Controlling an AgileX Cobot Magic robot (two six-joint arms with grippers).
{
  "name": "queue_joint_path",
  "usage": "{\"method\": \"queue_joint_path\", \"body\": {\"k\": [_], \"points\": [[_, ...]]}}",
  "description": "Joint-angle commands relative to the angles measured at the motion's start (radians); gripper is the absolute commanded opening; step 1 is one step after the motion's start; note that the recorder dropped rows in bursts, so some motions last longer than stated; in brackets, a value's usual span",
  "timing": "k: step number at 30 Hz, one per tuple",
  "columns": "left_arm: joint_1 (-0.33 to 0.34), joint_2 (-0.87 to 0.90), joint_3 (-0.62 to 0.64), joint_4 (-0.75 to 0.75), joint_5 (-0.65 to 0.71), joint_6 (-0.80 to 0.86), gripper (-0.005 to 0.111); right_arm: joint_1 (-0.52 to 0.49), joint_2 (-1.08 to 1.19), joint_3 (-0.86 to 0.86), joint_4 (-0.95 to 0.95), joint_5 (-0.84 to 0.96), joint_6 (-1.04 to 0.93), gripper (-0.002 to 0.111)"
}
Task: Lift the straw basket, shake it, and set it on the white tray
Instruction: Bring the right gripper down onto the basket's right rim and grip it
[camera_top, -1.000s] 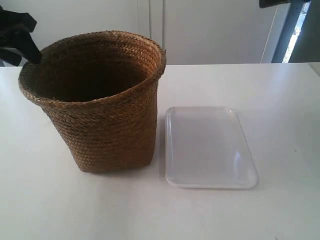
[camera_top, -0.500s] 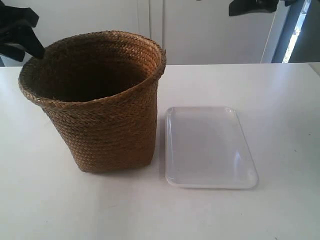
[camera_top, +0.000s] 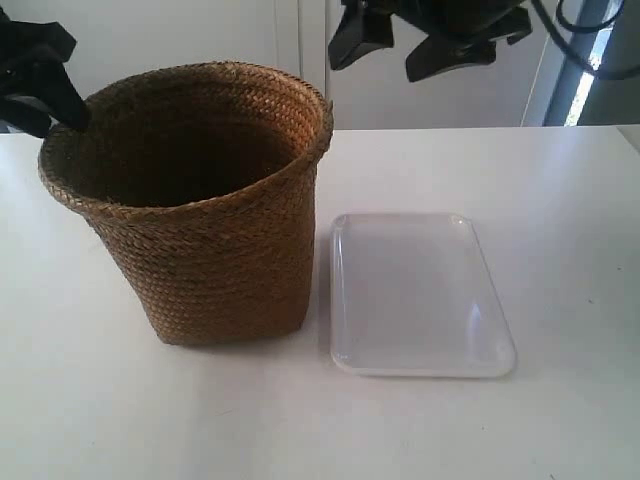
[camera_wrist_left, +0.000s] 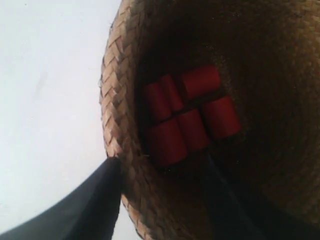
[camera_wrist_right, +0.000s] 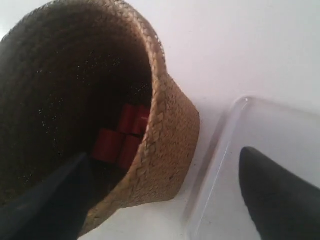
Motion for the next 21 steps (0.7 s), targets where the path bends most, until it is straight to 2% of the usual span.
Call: {"method": "queue_joint_path", "body": {"k": [1,14,19,21], "points": [[0.001,-0.004,-0.005,-0.078,0.041,0.007,0.055,0.033,0.023,-0.003,-0.008,-0.011,0.004,0.075],[0.001,0.006,-0.005,-0.074,0.013,0.04,0.055,0.07,0.056,-0.003,-0.051,-0.045,0.008,0.081],[0.001,0.039,-0.003,-0.067,0.046,0.045,0.074,0.081,0.071,-0.003,-0.067,-0.075,0.008,0.082],[0.001,0.04,-0.003,-0.065,0.046,0.045,0.074,0.083,0.084,-0.003,-0.072,-0.09,0.001,0.082]]}}
